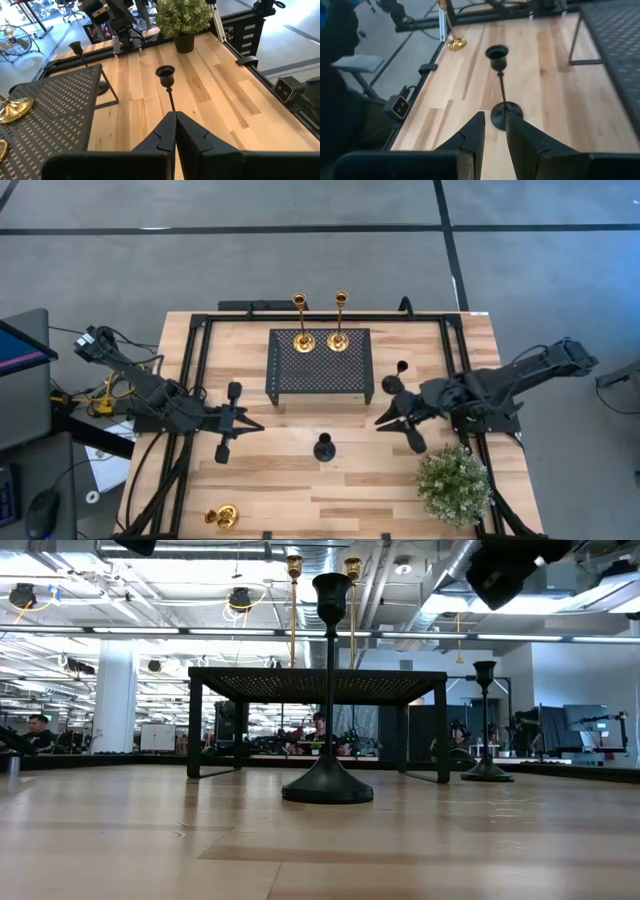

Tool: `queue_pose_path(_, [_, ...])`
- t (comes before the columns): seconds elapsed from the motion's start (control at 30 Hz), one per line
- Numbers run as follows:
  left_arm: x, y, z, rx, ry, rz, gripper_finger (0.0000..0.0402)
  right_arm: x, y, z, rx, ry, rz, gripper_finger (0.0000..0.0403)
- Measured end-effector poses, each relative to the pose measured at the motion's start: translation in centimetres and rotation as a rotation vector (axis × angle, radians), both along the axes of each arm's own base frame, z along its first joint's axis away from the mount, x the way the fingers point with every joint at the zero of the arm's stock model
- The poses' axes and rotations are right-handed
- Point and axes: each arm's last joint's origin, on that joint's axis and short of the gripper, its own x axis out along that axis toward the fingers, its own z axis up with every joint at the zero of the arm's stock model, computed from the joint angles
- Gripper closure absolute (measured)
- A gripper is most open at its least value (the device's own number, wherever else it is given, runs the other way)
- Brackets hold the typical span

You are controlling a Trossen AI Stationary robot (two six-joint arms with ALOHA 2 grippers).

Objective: Pick & Place candle stick holders
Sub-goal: Put the bottom black candle holder on the shelf

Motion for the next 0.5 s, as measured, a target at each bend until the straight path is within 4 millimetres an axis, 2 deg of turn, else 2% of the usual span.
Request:
queue_pose_path(0.17, [0.0, 0.0, 0.0, 0.001, 0.002, 0.0, 0.0392, 1.9, 0.8, -1.5, -0.016, 0.023, 0.009, 0.0333])
queue_pose_path(0.5, [0.0, 0.0, 0.0, -0.002, -0.003, 0.0, 0.0392, 5.9, 2.0, -4.3, -0.037, -0.041, 0.005, 0.0333])
